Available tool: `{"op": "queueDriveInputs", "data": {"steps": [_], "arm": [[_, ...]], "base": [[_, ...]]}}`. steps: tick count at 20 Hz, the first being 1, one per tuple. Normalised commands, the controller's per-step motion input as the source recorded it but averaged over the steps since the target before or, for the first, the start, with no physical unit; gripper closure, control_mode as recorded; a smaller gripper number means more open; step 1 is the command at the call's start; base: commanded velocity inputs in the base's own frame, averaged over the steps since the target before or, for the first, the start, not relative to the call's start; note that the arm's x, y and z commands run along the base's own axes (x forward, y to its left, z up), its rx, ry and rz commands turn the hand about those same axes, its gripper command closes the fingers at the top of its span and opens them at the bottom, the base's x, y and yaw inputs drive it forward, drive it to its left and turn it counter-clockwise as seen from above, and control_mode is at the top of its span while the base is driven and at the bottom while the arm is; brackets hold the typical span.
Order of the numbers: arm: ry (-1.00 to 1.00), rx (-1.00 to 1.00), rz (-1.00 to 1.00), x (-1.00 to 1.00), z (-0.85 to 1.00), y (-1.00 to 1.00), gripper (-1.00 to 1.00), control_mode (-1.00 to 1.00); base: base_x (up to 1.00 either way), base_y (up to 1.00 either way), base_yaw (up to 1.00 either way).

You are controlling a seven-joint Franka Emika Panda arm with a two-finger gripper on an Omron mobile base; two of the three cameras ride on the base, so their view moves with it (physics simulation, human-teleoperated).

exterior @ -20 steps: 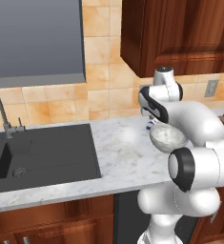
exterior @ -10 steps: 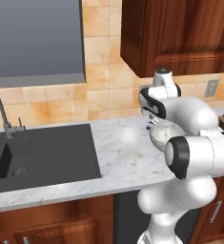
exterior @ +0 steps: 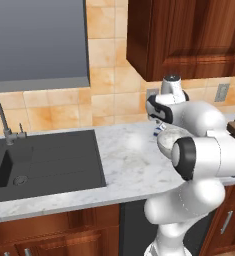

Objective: Gather the eggs and milk located in the vicinity of the sink area and place them right next to the bowl.

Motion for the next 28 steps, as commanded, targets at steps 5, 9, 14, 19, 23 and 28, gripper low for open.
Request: {"op": "queueDriveInputs", "data": {"steps": [5, 9, 14, 19, 23, 28], "arm": [[0.00, 0.03, 0.00, 0.36, -0.20, -0.04, -1.00, -1.00], [0.00, 0.06, 0.00, 0.36, -0.09, -0.06, -1.00, -1.00], [0.01, 0.05, 0.00, 0.33, -0.12, -0.07, -1.00, -1.00], [0.00, 0.03, 0.00, 0.28, -0.15, -0.10, -1.00, -1.00], [0.03, 0.00, 0.00, 0.22, -0.04, -0.11, -1.00, -1.00], [0.08, 0.00, 0.00, 0.17, 0.00, -0.13, -1.00, -1.00]], "base": [[0.00, 0.00, 0.00], [0.00, 0.00, 0.00], [0.00, 0.00, 0.00], [0.00, 0.00, 0.00], [0.00, 0.00, 0.00], [0.00, 0.00, 0.00]]}}
